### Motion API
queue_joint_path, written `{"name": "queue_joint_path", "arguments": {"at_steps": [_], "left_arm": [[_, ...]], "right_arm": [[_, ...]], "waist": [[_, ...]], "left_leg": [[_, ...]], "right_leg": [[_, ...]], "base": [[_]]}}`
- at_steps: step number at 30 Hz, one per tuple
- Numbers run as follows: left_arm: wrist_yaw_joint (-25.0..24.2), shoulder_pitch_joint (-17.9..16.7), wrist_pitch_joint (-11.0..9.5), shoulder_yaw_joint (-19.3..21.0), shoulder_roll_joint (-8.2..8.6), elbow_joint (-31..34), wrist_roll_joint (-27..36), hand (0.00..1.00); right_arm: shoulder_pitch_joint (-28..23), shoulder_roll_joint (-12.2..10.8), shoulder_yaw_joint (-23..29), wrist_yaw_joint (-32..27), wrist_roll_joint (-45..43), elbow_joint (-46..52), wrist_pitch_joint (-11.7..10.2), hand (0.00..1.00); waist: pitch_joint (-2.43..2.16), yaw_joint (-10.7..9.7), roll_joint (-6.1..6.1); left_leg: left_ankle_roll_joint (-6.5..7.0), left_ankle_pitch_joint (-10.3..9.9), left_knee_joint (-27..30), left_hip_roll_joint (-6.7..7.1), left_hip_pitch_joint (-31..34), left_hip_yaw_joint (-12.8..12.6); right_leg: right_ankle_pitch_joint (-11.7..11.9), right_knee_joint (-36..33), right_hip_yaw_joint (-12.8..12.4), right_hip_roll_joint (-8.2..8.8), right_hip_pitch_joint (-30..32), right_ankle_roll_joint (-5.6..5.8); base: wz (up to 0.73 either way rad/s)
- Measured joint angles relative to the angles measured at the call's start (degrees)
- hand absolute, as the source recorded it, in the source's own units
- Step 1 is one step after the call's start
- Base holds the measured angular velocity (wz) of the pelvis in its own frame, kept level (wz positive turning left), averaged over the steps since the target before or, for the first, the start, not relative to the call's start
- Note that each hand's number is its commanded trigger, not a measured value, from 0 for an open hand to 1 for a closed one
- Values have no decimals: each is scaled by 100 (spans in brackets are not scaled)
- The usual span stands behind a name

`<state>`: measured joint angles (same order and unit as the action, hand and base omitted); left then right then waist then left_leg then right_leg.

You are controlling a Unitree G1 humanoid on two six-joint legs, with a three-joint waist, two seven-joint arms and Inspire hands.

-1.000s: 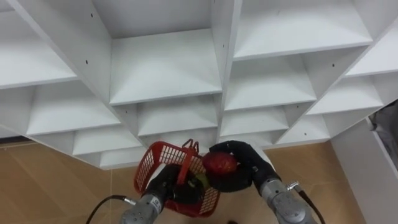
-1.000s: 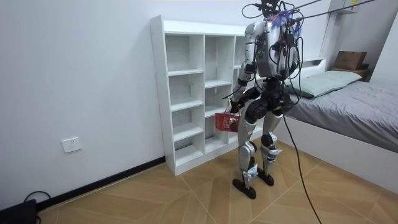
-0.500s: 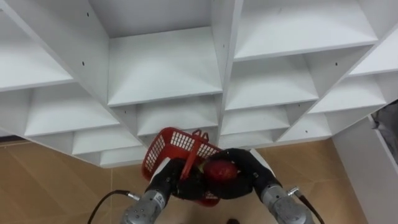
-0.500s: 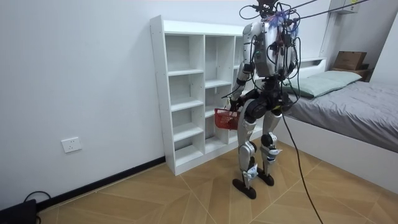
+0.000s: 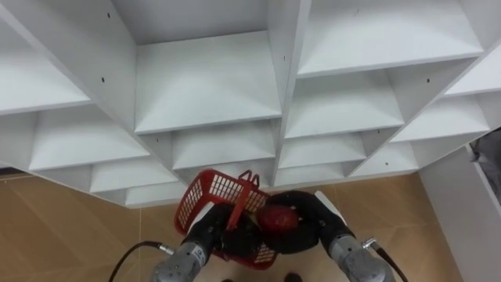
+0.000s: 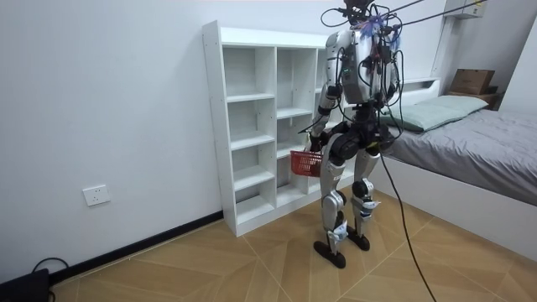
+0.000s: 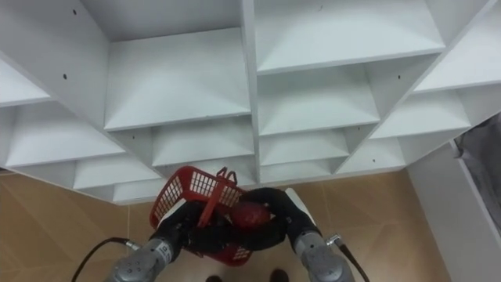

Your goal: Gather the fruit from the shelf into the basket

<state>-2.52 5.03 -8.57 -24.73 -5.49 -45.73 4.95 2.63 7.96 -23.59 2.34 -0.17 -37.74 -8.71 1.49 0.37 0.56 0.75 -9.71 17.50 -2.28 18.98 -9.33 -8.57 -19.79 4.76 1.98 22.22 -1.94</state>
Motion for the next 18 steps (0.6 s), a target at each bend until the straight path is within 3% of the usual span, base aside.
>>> {"name": "queue_joint_path", "arguments": {"at_steps": [7,18], "left_arm": [[-41,-14,21,-36,-69,0,-2,100],[-44,-10,48,-99,-73,41,14,100]], "right_arm": [[71,-86,-4,30,20,-113,3,0],[135,-84,-20,21,241,-168,3,0]], "waist": [[25,-13,-41],[20,-2,-35]], "left_leg": [[1,0,78,4,58,-8],[0,-2,229,-3,288,1]], "right_leg": [[-33,-101,-3,15,87,-5],[-18,-223,-1,8,294,-27]], "base": [[0],[0]]}}
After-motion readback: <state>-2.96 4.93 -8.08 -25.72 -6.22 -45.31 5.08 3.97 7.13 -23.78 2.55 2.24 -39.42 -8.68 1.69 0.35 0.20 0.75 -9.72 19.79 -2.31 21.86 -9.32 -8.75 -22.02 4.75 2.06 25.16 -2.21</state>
